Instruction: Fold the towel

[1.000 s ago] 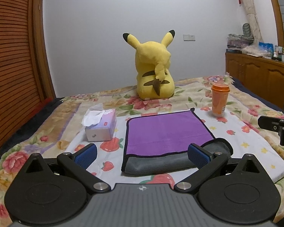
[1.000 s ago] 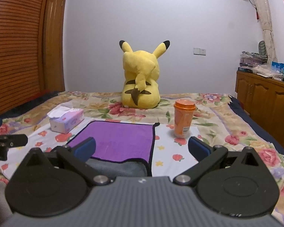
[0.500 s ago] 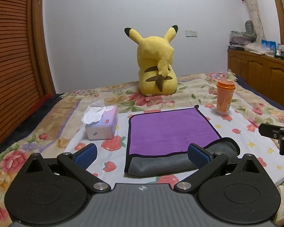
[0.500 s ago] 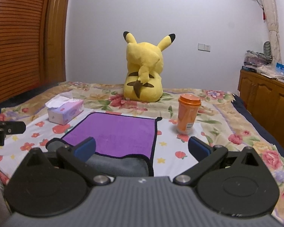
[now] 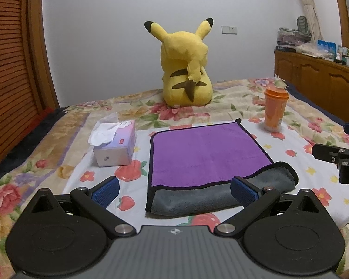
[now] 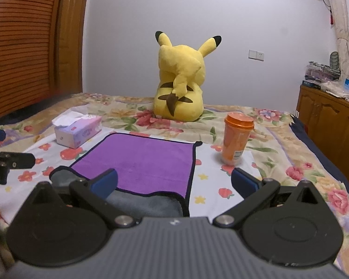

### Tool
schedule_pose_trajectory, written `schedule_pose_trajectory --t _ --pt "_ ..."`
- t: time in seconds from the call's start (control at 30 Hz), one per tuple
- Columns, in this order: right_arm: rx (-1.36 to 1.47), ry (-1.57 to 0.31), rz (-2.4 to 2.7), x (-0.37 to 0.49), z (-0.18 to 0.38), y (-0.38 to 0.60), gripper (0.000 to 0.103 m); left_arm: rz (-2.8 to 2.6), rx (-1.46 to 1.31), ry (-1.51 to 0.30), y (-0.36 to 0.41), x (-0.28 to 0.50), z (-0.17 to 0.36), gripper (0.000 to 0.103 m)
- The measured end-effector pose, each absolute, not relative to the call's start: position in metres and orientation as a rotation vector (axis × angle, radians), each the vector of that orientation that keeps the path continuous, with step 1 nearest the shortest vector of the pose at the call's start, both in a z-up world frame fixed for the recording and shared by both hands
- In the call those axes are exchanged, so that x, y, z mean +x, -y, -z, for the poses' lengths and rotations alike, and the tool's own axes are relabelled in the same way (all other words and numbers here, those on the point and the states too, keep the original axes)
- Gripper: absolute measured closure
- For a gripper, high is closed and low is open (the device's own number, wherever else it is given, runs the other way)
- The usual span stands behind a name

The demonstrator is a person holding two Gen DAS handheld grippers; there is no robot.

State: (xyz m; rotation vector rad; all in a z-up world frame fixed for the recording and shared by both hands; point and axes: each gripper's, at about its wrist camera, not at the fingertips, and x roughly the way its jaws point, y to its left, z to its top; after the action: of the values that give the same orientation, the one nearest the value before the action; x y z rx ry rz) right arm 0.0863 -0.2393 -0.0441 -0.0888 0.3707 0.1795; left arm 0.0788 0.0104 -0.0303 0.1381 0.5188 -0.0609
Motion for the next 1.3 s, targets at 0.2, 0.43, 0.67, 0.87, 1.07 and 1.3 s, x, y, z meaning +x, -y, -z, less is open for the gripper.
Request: schedule_pose_trajectory --t 0.2,0.43,0.67,0.87,1.07,1.3 --pt "-0.085 -0.406 -0.193 0.101 0.05 0.238 0.0 0.065 0.148 -0.54 -0.01 0.092 0.038 0.0" --pt "-0.093 -0.451 -0.212 0.119 0.057 0.236 0.0 0.074 0.14 -0.571 -0.014 0.107 0.045 0.0" --pt "-0.097 -0.494 -0.229 0.135 0.065 0.234 0.0 0.093 0.154 -0.602 -0.018 0.127 0.055 0.0" --pt "-0.107 -0.516 -0.235 0.152 0.071 0.234 0.0 0.096 0.151 -0.634 -0.027 0.146 0.066 0.002" --pt "-0.11 -0.55 -0.246 0.164 0.079 0.233 0.0 0.106 0.139 -0.673 -0.035 0.164 0.076 0.007" --pt "-0.124 -0.589 -0.253 0.177 0.088 0.231 0.0 0.107 0.118 -0.699 -0.044 0.184 0.086 0.013"
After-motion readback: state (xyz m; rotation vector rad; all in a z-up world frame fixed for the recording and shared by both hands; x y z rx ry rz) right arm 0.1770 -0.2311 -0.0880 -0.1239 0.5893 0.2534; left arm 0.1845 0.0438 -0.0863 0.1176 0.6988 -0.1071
